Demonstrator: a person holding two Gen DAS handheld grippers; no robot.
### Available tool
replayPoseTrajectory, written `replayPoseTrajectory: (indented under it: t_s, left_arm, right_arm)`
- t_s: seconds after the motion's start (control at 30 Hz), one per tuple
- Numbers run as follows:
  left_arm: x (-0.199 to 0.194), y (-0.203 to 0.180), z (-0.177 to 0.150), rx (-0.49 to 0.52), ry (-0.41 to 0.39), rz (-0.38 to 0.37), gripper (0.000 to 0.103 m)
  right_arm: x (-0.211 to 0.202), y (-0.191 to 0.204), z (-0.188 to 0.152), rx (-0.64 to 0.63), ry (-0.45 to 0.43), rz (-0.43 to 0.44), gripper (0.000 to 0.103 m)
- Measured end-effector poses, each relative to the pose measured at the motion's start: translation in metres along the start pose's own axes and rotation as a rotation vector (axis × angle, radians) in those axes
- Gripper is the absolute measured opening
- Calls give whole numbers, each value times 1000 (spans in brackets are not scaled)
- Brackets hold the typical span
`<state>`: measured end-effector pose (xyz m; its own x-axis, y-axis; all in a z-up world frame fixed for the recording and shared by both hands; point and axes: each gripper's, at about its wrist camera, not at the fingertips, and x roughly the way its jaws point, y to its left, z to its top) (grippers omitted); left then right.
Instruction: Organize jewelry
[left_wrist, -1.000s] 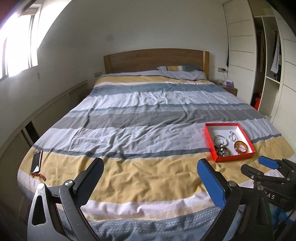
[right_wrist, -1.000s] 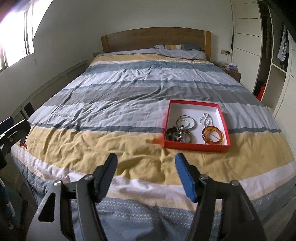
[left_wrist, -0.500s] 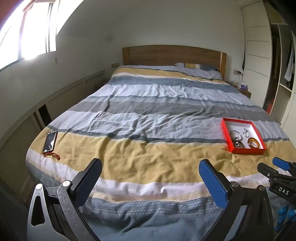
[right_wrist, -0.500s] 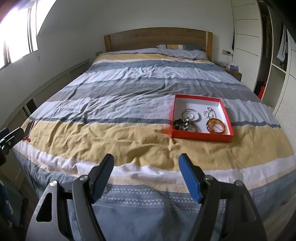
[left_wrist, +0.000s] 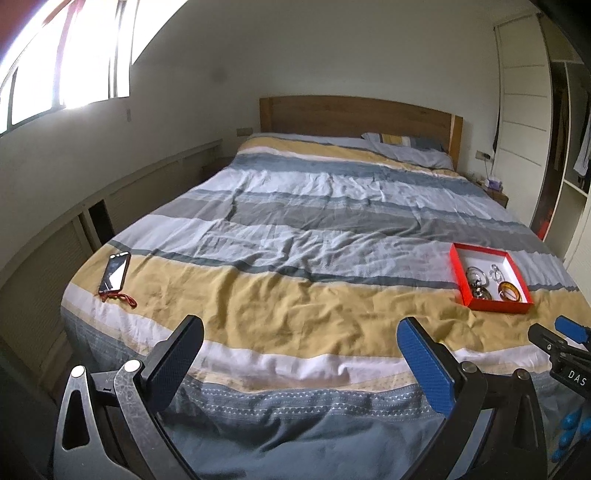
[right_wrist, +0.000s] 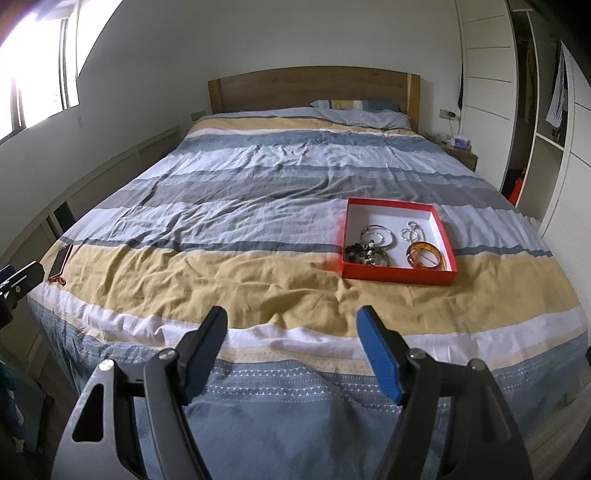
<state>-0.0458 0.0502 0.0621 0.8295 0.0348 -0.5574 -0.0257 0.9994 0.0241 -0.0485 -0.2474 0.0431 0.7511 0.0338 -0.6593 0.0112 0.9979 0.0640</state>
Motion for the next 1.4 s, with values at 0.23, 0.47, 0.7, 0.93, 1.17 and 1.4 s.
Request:
replayPoseTrajectory:
  t_s: [0.23,0.47,0.7,0.93,1.17,1.4]
  left_arm:
    - [-10,8,-2,-8,-31,29,102]
    - [-15,5,-7,16,-49,45,102]
    - [-13,-3,-10,41,-46,52,102]
    - [-9,-10,-13,49,-35,33,102]
    - [4,-16,-15,53,-19,9,102]
    - [21,-17,-17,40,11,-17,102]
  right_arm:
    - [-13,-2,-3,8,-18,-7,71]
    - [-22,-8,-5,29,-34,-16,71]
    - [-23,-9,-5,27,-36,-16,71]
    - [-26,-19,-5,38,-44,-39,71]
    - [-18,-22,-3,32,-35,-61,71]
    - [-5,-24,-6,34,-4,-70,71]
